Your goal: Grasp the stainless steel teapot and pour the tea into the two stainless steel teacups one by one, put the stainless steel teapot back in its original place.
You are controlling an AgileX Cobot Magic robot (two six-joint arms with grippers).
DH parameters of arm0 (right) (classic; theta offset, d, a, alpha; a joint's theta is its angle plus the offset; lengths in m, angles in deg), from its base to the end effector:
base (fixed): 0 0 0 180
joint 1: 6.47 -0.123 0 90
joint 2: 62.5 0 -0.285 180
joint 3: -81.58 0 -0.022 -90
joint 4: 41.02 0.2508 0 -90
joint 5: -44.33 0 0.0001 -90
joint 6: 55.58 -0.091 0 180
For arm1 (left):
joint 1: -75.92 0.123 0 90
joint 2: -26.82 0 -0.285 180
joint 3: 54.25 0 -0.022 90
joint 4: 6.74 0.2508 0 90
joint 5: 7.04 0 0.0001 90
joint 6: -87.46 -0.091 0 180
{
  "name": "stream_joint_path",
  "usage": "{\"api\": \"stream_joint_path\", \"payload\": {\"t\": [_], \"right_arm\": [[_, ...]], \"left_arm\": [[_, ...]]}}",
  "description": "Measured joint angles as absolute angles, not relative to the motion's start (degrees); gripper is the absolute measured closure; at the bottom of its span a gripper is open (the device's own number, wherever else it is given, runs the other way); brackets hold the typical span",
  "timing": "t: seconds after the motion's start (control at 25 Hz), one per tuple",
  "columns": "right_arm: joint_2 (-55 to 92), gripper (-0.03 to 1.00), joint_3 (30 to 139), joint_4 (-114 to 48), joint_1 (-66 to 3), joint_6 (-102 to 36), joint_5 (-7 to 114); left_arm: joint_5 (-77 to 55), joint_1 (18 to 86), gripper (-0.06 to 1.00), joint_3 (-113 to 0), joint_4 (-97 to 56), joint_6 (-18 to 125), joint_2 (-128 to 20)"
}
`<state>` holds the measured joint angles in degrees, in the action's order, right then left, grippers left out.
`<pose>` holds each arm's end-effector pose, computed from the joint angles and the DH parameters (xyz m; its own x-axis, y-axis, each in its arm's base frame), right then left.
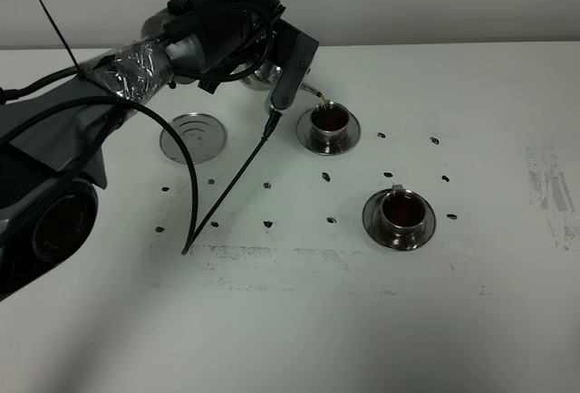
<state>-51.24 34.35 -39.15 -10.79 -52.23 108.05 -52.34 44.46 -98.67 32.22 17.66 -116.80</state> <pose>-0.0005 0.0026 0.2799 -0.5264 -0.0839 -0.8461 -0.1233 0.9921 -0.0217 0.4781 -0.2448 0.2137 0.3086 0.8457 0.4353 0.5848 -0.5297 0.6144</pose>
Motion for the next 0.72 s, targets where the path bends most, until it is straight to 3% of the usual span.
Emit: {"api": "stream_joint_path", "payload": {"t": [0.72], "right_arm": [[-51.24, 0.38, 34.35, -39.15, -10.79, -52.23, 108.05]], "left_arm": [[-55.33, 44.51, 0.76, -98.67, 25.08, 31.04, -116.8]]}}
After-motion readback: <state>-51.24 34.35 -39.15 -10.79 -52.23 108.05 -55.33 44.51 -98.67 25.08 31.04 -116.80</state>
